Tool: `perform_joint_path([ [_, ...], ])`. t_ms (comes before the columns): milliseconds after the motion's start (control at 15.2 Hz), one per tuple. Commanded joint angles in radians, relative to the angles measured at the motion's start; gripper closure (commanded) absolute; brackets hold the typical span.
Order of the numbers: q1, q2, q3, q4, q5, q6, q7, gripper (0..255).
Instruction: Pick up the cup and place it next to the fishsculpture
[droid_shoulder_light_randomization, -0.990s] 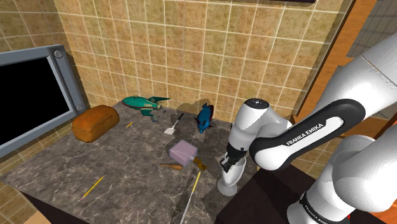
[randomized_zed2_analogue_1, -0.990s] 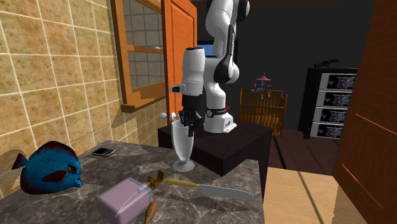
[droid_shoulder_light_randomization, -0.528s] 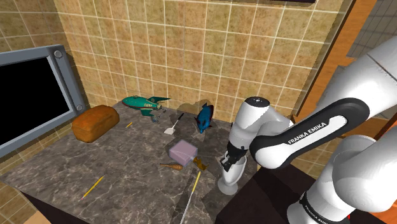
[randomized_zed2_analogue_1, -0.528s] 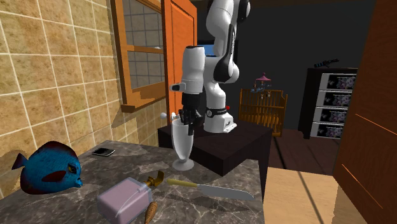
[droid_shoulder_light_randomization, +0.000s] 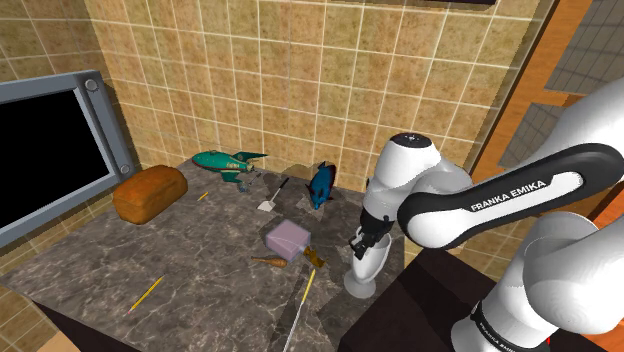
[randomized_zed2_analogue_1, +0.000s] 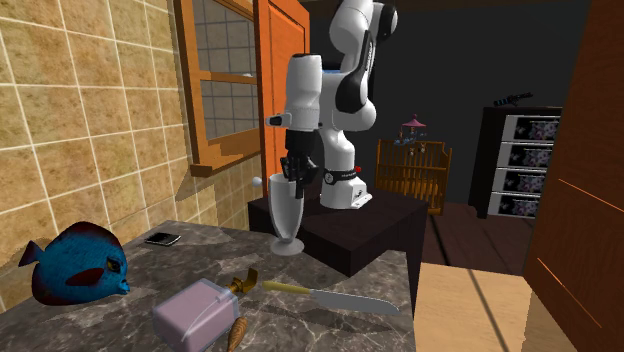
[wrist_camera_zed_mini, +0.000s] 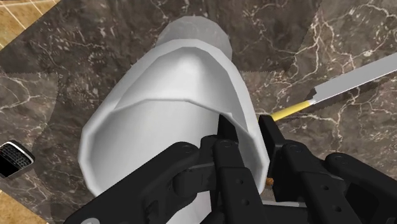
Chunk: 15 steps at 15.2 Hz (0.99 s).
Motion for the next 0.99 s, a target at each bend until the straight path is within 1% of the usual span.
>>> perform_joint_path([
  [0, 0.002, -0.030, -0.005, 0.013, -0.001, -0.043, -0.001, 255],
  [462, 0.005, -0.123, -0.026, 0.060, -0.010, -0.183, -0.005, 255],
  [924, 0.003, -0.191, -0.044, 0.120, -0.022, -0.310, -0.008, 255],
])
